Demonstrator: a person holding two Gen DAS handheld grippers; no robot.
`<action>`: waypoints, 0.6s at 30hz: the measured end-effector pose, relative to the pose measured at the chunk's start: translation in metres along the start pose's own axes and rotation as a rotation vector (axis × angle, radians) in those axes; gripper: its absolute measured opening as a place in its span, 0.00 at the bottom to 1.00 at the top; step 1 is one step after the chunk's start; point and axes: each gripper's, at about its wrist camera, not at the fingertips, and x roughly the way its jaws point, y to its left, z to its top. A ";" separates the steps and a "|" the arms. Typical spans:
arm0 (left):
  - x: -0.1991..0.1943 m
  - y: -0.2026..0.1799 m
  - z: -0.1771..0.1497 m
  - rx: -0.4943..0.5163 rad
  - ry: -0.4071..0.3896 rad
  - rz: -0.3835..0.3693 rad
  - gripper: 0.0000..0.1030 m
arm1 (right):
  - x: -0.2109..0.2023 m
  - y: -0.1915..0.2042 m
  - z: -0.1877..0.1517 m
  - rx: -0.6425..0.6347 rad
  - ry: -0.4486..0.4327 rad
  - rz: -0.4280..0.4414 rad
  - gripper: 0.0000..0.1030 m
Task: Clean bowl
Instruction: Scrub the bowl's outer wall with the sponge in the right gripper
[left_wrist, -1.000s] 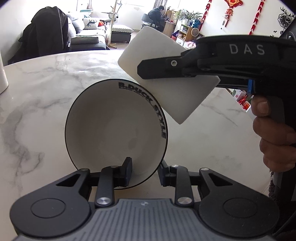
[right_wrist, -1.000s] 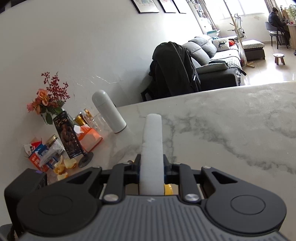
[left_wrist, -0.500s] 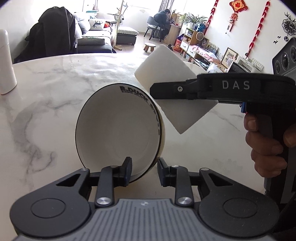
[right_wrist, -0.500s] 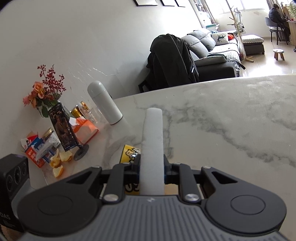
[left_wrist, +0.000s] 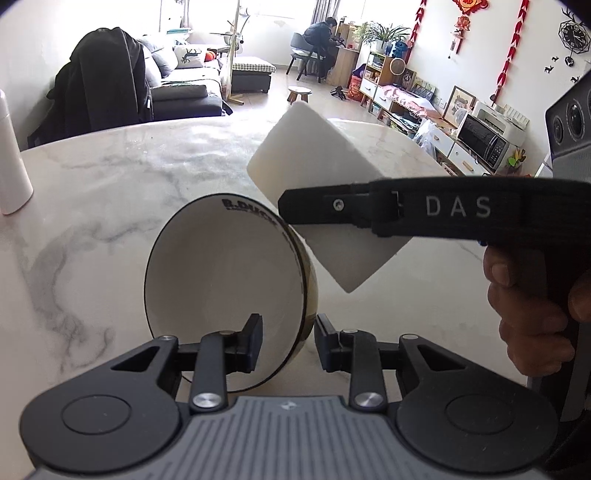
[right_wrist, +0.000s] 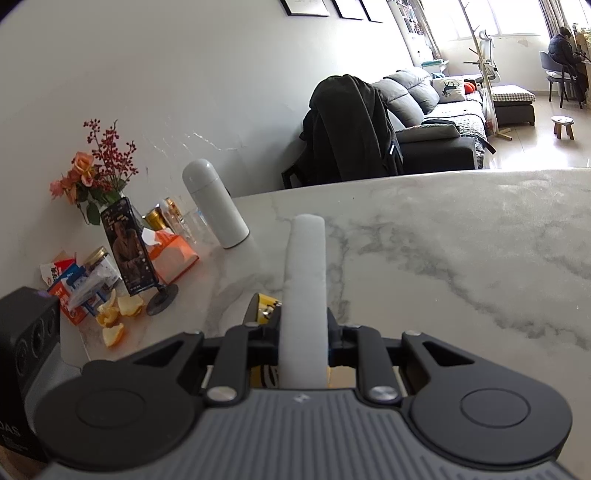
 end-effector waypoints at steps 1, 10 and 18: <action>0.001 -0.001 0.002 0.004 -0.007 0.008 0.30 | 0.000 0.000 0.000 -0.001 0.001 0.000 0.21; 0.005 -0.003 0.007 -0.021 -0.025 -0.015 0.16 | 0.001 0.000 0.001 -0.005 0.007 0.000 0.21; 0.009 0.000 -0.001 -0.046 0.004 -0.069 0.15 | 0.001 -0.001 0.001 -0.021 0.026 -0.016 0.21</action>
